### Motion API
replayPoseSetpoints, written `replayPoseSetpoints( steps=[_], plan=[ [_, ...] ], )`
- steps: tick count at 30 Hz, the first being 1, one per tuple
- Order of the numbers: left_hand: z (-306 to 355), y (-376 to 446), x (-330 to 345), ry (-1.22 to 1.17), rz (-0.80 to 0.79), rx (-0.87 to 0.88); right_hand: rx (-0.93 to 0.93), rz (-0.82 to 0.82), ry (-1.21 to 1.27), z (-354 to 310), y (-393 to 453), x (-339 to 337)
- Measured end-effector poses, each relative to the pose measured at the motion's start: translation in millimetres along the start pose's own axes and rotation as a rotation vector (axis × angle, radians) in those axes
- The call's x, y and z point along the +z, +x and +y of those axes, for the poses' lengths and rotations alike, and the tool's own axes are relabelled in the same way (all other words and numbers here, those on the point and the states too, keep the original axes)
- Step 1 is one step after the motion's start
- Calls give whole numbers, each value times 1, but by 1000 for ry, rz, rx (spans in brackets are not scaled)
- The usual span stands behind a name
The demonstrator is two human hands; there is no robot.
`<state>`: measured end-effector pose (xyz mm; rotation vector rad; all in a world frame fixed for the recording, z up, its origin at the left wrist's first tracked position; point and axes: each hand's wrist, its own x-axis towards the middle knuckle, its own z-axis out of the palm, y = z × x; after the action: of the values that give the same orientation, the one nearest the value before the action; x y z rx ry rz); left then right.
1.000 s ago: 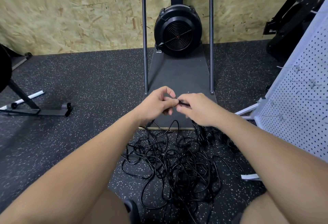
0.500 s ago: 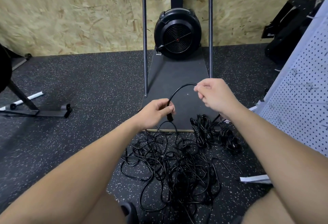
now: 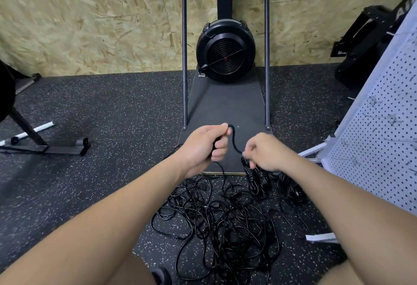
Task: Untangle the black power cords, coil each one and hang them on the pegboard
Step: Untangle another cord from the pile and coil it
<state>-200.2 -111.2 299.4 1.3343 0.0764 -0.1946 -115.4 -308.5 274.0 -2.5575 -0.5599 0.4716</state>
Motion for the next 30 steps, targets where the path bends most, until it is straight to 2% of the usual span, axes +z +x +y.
replayPoseSetpoints(
  steps=[4,9,11,14,16,18,22,26,30],
  plan=[
    [-2,5,-5,-122,54,3,-182,-8,-123,-22,-10,17],
    [-1,9,-22,-320,172,41,-420,-116,-46,-42,-26,18],
    [-3,10,-27,-254,180,63,-451,-219,88,-44,-32,17],
    [-5,7,-31,88,190,82,-428,-263,369,-45,-36,7],
    [-5,3,-34,441,170,131,-453,-210,540,-48,-36,-5],
    [-2,-1,-33,636,105,166,-467,-157,671,-48,-36,-17],
    [4,-8,-19,516,-38,105,-445,-13,734,-40,-32,-26],
    [7,-13,-10,561,-79,81,-387,143,668,-27,-27,-31],
    [9,-16,-5,447,-178,84,-339,290,603,-16,-21,-36]
  ],
)
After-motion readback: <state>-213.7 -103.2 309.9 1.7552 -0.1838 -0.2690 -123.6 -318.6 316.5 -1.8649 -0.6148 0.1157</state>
